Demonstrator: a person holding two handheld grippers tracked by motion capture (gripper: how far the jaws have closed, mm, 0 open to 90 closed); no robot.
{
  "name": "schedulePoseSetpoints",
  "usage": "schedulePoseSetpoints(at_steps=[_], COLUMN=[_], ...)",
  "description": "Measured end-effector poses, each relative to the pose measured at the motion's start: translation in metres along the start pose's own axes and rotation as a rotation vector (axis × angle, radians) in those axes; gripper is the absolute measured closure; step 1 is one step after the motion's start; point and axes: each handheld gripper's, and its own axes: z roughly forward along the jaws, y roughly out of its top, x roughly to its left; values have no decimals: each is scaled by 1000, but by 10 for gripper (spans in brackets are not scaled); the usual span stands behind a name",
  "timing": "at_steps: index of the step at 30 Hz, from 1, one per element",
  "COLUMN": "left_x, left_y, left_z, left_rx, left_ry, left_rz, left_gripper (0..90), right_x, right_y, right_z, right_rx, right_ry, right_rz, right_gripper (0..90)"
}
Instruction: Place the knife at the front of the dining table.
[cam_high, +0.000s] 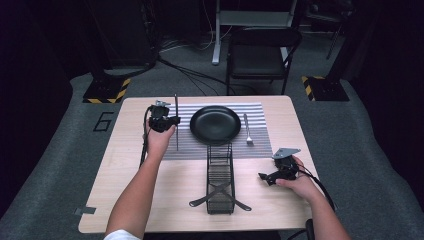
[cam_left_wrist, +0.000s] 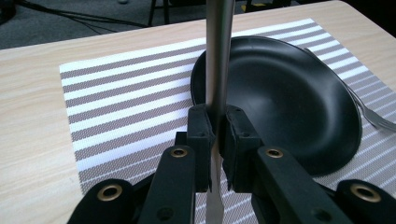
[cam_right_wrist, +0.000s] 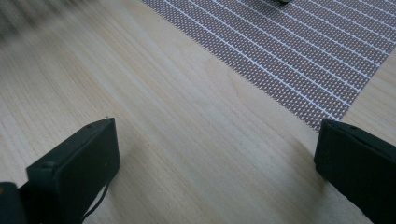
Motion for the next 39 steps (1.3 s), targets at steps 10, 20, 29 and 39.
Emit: schedulePoseSetpoints(at_steps=[10, 20, 29, 39], left_x=[9, 30, 29, 28], left_y=[-1, -12, -18, -26], left_z=[26, 45, 56, 72], left_rx=[-21, 4, -29, -39], left_ry=[21, 57, 94, 161], left_rz=[-103, -191, -257, -290], left_gripper=[823, 826, 826, 826], right_x=[0, 0, 0, 0], right_y=[0, 0, 0, 0], right_z=[0, 0, 0, 0], right_rx=[0, 0, 0, 0], right_ry=[0, 0, 0, 0], right_rz=[0, 0, 1, 0], right_gripper=[0, 0, 0, 0])
